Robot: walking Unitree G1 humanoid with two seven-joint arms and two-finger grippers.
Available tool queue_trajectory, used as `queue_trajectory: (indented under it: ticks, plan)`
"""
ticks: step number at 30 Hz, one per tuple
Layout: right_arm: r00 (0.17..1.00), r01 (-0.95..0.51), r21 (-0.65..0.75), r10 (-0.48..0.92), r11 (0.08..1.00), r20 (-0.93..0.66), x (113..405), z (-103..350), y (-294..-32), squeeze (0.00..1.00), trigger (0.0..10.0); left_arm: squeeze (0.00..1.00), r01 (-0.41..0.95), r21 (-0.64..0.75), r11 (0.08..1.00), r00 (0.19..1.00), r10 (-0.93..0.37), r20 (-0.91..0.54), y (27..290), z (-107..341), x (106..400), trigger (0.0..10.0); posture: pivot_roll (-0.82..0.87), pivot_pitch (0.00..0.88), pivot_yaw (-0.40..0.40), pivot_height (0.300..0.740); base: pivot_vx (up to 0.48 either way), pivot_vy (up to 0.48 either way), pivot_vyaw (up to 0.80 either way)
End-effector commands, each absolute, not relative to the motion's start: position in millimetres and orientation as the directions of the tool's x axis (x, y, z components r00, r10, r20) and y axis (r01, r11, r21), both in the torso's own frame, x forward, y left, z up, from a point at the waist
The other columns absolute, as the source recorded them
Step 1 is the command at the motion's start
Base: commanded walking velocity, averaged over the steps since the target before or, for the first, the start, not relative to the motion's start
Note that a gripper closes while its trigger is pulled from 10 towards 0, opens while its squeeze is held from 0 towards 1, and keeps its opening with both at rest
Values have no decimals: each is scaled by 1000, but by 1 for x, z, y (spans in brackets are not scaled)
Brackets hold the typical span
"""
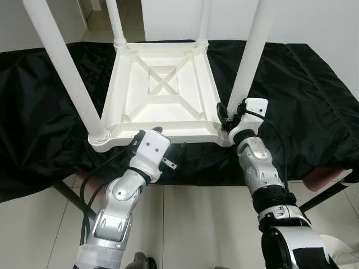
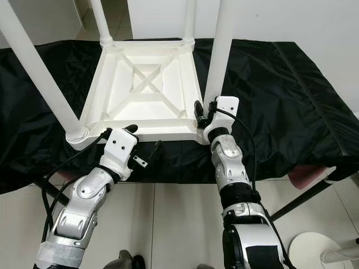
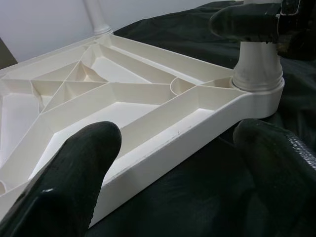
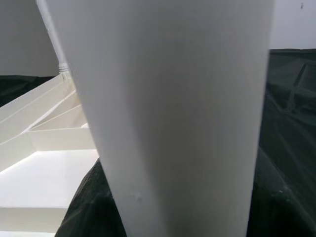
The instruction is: Building children table
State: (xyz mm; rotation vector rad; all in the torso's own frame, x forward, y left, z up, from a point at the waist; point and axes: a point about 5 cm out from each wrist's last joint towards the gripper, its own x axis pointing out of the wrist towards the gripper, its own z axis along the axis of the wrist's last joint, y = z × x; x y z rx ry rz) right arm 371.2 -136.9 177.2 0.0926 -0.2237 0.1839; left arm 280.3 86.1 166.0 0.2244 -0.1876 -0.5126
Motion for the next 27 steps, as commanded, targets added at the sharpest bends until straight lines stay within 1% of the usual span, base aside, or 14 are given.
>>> queue_trajectory:
  ticks: [1, 12, 15, 16, 18, 19, 20, 27]
  plan:
    - [946, -220, 62, 197, 974, 255, 374, 186, -128, 0, 10000, 0, 420, 254, 871, 881, -459, 118, 89, 165, 282, 10000, -38, 76, 16, 740, 0, 0, 0]
    - [941, -205, 10, 195, 979, 276, 375, 192, -129, 0, 10000, 0, 437, 257, 862, 867, -480, 135, 83, 169, 279, 10000, -40, 75, 17, 740, 0, 0, 0]
    - [937, -189, -35, 191, 981, 292, 375, 195, -129, 0, 10000, 0, 444, 258, 858, 863, -487, 136, 81, 169, 279, 10000, -42, 76, 19, 740, 0, 0, 0]
    - [934, -189, -55, 196, 981, 298, 375, 196, -129, 1000, 10000, 0, 446, 259, 857, 862, -489, 136, 80, 169, 279, 10000, -44, 75, 18, 740, 0, 0, 0]
    - [934, -189, -55, 196, 981, 298, 375, 196, -129, 1000, 10000, 0, 446, 259, 857, 862, -489, 136, 80, 169, 279, 10000, -44, 75, 18, 740, 0, 0, 0]
    - [933, -166, -73, 181, 983, 311, 374, 198, -129, 1000, 10000, 0, 446, 259, 857, 862, -489, 135, 79, 169, 279, 10000, -44, 75, 18, 740, 0, 0, 0]
    - [930, -166, -78, 183, 983, 318, 374, 199, -129, 0, 10000, 0, 445, 258, 857, 863, -488, 133, 79, 169, 279, 10000, -44, 76, 17, 740, 0, 0, 0]
    - [929, -167, -83, 185, 983, 321, 375, 202, -129, 0, 10000, 0, 448, 258, 856, 862, -490, 129, 78, 168, 279, 10000, -45, 76, 18, 740, 0, 0, 0]
